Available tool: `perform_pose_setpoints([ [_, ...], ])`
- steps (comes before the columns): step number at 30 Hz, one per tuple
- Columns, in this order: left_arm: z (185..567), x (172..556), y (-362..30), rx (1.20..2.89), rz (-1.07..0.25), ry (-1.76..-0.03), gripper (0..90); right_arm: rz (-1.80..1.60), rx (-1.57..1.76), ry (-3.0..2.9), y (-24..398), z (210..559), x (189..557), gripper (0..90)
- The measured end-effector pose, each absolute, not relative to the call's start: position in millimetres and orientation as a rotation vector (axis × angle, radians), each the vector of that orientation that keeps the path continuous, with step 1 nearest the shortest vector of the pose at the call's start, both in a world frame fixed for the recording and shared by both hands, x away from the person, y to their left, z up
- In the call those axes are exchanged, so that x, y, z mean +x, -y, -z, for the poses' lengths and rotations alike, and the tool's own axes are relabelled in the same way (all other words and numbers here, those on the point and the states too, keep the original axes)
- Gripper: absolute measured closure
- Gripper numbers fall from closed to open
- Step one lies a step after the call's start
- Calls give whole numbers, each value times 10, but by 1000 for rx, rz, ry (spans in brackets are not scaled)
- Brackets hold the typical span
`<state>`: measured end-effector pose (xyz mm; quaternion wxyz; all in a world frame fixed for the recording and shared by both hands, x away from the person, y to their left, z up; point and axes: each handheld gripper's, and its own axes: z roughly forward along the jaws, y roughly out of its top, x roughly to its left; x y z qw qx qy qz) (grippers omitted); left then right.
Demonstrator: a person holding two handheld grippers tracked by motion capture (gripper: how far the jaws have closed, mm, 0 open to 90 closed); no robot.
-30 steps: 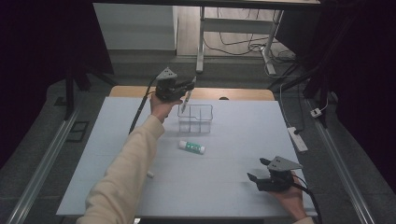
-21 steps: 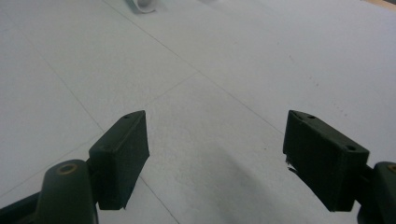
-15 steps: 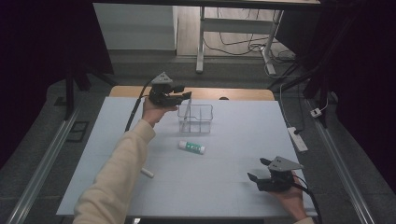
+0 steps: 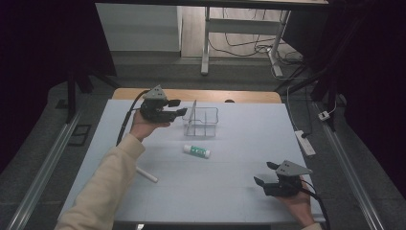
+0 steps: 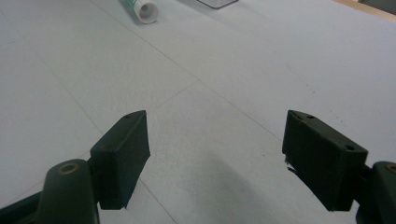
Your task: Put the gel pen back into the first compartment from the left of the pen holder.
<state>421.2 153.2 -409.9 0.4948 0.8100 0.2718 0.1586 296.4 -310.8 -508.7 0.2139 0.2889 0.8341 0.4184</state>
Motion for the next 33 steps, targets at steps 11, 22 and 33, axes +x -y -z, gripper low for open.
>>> perform_pose_setpoints([
  [11,4166,3878,-1703,2029,-406,-628,486,-1162,809,-2312,3093,5086,2961,230],
  [22,4288,3694,-1811,2062,-374,-613,467,-1165,803,-2318,3087,5089,2970,230],
  [33,4320,3588,-1965,2093,-367,-622,460,-1163,805,-2305,3089,5084,2965,232],
])
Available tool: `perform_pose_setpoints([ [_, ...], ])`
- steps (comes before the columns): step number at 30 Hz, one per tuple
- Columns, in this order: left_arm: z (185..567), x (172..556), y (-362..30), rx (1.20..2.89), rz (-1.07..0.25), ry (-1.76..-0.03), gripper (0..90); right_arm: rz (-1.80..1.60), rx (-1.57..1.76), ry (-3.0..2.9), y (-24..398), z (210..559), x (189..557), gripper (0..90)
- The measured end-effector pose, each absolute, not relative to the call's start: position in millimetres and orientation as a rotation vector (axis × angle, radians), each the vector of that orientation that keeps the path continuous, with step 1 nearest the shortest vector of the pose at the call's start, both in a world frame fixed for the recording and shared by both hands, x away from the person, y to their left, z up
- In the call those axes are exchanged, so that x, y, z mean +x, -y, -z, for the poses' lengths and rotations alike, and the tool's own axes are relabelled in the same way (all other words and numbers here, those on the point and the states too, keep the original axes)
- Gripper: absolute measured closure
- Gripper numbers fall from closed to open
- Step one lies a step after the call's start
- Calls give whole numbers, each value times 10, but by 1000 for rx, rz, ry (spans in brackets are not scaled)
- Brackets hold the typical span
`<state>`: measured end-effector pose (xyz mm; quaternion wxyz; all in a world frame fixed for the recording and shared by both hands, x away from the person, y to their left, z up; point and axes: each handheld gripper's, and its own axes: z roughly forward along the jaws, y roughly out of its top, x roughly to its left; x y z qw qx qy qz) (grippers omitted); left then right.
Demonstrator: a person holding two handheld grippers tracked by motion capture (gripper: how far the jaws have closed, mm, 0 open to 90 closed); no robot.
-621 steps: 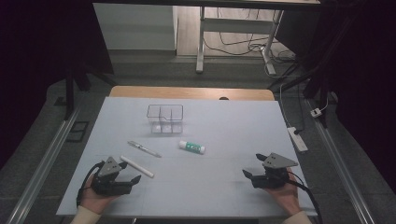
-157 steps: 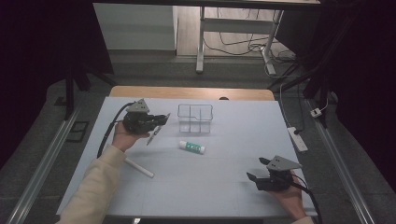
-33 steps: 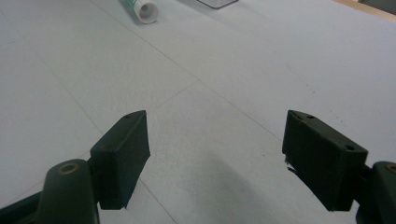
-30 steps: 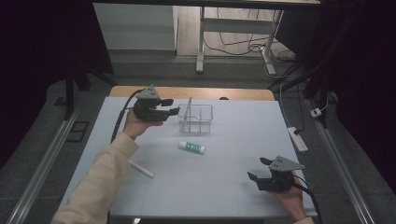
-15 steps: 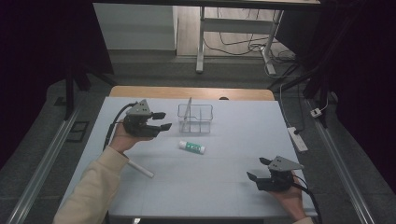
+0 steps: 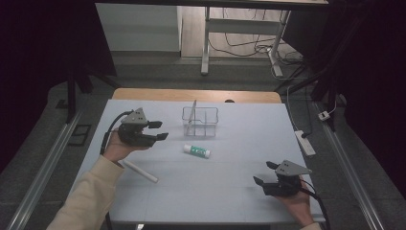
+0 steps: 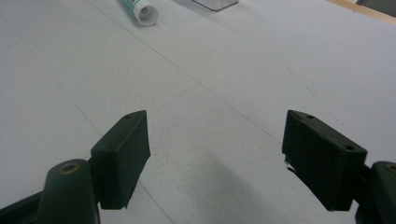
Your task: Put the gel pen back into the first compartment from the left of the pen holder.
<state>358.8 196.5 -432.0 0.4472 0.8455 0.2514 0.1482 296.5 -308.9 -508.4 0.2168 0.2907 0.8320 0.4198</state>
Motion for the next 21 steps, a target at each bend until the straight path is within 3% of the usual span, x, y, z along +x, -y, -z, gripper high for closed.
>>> perform_pose_setpoints([
  [17,4546,3476,-2246,2182,-291,-648,454,-1162,802,-2314,3081,5096,2974,232],
  [21,4588,3448,-2267,2209,-210,-583,451,-1157,805,-2317,3080,5098,2973,232],
])
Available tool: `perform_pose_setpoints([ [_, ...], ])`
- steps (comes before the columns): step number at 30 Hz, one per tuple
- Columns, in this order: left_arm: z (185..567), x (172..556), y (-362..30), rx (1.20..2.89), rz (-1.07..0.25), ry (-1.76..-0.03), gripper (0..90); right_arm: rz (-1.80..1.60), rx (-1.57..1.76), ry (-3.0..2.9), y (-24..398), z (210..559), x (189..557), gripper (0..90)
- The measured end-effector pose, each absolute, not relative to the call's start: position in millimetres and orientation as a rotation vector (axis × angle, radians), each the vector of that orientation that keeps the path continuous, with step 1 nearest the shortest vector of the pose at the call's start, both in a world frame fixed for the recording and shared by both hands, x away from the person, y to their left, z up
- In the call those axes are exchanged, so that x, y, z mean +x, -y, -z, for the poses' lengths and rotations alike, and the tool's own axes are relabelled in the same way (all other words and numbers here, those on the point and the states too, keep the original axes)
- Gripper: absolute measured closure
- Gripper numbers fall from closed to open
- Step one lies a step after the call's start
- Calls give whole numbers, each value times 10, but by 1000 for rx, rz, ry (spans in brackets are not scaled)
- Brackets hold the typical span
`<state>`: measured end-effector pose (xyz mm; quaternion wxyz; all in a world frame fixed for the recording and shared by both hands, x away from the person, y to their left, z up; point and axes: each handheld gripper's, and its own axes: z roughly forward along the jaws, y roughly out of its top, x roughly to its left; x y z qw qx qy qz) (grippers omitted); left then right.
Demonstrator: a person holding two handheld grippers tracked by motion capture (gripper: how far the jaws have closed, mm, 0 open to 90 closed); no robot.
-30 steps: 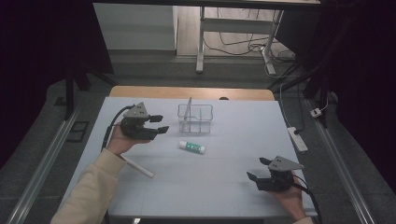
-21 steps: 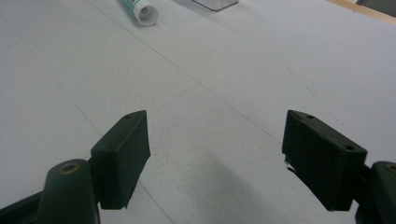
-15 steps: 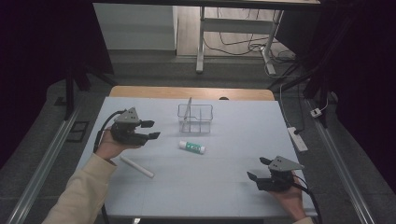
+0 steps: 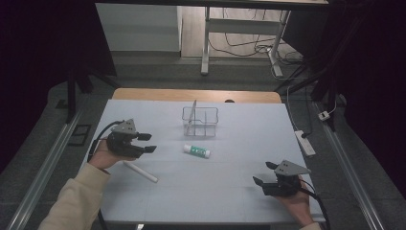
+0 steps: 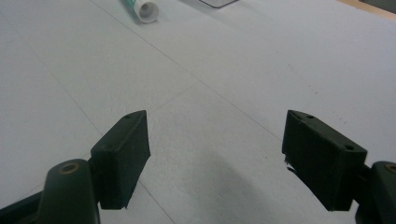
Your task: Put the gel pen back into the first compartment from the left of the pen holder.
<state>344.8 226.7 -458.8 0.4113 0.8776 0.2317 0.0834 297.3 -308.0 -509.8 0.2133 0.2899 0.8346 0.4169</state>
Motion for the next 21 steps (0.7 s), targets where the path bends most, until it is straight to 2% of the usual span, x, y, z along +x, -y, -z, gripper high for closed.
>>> perform_pose_setpoints([
  [21,4751,3356,-2277,2369,-146,-512,442,-1151,807,-2320,3078,5099,2974,232],
])
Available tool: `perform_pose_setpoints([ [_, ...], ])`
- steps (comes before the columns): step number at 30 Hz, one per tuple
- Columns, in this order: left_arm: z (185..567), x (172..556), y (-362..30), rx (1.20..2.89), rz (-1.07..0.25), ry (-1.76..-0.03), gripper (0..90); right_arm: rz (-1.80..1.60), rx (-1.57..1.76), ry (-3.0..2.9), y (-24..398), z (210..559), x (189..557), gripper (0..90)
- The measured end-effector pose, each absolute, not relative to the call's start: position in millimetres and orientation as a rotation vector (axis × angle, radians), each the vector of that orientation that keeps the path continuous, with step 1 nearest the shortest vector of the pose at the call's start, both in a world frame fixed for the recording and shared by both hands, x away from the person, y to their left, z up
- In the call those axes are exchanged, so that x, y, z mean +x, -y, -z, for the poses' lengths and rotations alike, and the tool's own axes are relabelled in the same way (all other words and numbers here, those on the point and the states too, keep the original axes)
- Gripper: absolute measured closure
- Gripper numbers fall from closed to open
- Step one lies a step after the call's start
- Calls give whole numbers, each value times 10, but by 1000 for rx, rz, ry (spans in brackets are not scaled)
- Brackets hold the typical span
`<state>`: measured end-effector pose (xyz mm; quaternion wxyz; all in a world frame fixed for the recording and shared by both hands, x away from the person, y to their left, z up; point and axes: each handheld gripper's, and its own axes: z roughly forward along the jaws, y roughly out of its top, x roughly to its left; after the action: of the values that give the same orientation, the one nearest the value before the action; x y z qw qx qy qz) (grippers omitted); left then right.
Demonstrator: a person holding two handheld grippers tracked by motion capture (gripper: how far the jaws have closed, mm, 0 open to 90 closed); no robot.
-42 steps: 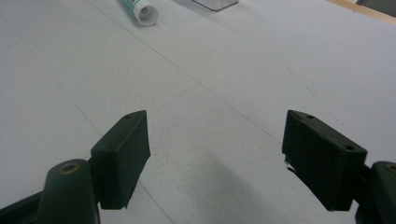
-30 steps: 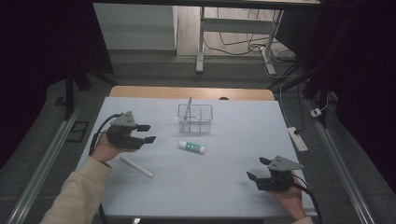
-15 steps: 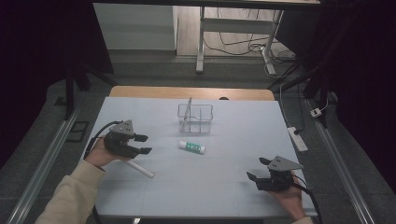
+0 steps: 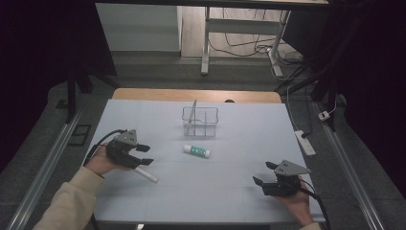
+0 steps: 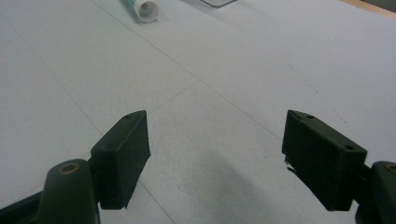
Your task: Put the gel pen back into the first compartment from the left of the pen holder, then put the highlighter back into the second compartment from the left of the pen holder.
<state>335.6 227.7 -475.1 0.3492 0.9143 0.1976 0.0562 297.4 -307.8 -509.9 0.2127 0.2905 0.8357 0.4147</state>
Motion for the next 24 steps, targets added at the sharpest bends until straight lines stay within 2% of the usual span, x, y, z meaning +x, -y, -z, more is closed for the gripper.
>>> perform_pose_setpoints([
  [24,4921,3308,-2105,2564,-56,-358,397,-1154,804,-2323,3074,5109,2981,232],
])
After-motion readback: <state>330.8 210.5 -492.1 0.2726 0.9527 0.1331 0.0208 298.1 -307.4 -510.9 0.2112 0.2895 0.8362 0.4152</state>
